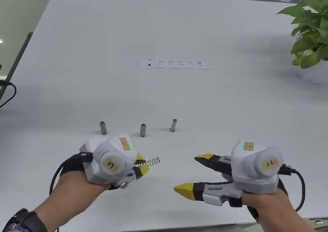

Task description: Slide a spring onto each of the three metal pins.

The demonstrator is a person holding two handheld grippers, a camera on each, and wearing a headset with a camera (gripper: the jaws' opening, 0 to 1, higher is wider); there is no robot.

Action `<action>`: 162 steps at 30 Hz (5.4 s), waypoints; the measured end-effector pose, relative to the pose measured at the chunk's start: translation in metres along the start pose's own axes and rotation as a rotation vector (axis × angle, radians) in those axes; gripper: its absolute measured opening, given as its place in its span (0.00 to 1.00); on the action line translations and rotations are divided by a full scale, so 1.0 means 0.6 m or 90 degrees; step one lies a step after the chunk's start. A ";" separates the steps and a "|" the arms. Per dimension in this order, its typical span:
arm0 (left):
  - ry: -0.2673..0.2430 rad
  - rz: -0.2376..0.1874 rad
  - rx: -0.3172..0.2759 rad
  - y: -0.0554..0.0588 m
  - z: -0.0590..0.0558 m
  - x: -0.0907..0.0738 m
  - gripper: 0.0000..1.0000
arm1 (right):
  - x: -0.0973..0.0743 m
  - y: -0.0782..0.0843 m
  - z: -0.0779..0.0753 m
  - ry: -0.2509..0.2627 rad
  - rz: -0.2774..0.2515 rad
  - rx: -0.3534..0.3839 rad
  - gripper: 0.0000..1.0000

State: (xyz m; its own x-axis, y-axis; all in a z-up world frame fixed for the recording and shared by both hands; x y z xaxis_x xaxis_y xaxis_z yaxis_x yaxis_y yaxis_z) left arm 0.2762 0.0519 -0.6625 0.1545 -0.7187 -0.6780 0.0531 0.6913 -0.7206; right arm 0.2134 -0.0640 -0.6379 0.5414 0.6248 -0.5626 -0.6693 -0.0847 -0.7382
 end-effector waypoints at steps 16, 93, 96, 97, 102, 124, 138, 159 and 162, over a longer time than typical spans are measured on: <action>0.000 -0.012 0.018 0.004 -0.021 -0.032 0.02 | 0.035 -0.010 0.037 -0.044 0.003 -0.021 0.49; 0.077 -0.035 0.138 -0.026 -0.084 -0.012 0.03 | 0.029 -0.021 0.082 -0.130 0.038 -0.083 0.08; 0.081 -0.040 0.136 -0.030 -0.085 -0.008 0.02 | 0.029 -0.031 0.087 -0.127 0.041 -0.097 0.08; 0.083 -0.042 0.133 -0.032 -0.085 -0.007 0.02 | 0.029 -0.033 0.087 -0.127 0.042 -0.102 0.08; 0.083 -0.056 0.113 -0.041 -0.083 -0.001 0.02 | 0.026 -0.039 0.084 -0.119 0.058 -0.127 0.08; 0.089 -0.073 0.096 -0.051 -0.088 0.008 0.02 | 0.017 -0.026 0.073 -0.105 0.161 -0.234 0.13; 0.099 -0.076 0.111 -0.059 -0.097 0.009 0.02 | 0.016 -0.025 0.071 -0.105 0.220 -0.312 0.19; 0.115 -0.073 0.130 -0.061 -0.107 0.009 0.02 | 0.029 -0.010 0.080 -0.136 0.258 -0.369 0.09; 0.115 -0.072 0.131 -0.060 -0.107 0.009 0.02 | 0.030 -0.009 0.079 -0.138 0.259 -0.373 0.09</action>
State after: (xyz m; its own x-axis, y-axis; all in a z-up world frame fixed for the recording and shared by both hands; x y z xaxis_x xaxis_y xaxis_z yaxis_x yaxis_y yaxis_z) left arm 0.2116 0.0180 -0.6493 -0.0407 -0.7815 -0.6226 0.2623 0.5929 -0.7613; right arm 0.2026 -0.0154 -0.6265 0.1553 0.5894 -0.7928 -0.3820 -0.7042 -0.5984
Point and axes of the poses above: the centre of the closed fingertips' face, and the gripper's own axes: x roughly forward along the fingers, z roughly to its left, y roughly out of its underside, the point moved 4 cm from there along -x, roughly backward along the fingers, and after that the axes turned 7 degrees about x, right-handed, at the moved point
